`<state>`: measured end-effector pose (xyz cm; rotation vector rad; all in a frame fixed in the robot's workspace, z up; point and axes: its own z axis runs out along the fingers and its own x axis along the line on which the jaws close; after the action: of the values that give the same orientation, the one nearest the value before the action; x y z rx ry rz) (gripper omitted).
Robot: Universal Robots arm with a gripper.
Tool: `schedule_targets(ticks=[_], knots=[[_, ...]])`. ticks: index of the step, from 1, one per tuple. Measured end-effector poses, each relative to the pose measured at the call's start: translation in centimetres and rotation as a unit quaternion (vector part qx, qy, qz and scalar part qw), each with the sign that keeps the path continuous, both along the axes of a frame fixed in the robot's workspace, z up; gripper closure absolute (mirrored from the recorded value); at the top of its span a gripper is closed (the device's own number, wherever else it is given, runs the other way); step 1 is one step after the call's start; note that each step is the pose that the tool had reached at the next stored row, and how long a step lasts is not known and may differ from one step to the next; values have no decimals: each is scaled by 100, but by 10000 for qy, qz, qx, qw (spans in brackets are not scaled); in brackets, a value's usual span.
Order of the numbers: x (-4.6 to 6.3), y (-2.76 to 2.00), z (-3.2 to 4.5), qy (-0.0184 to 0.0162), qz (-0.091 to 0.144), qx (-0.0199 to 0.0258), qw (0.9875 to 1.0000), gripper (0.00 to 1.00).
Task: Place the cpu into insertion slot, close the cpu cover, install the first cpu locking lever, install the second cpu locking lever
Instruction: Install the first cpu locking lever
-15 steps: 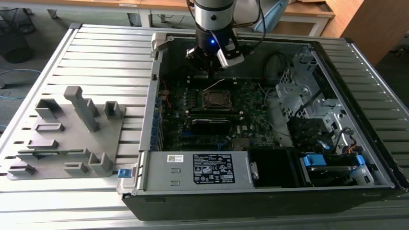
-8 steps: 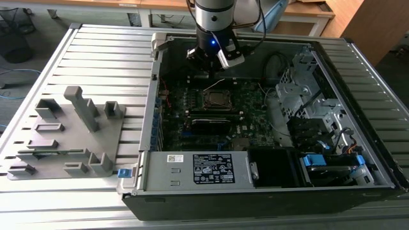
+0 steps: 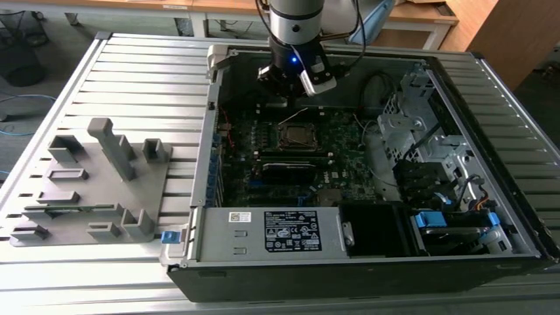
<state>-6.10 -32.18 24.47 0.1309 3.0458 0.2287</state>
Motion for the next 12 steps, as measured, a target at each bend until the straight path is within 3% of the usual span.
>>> schedule_targets(ticks=[1, 2, 12], knots=[[1, 0, -1, -1, 0, 57, 10000, 89], [0, 0, 0, -1, 0, 85, 10000, 89], [14, 0, -49, 0, 0, 97, 10000, 89]])
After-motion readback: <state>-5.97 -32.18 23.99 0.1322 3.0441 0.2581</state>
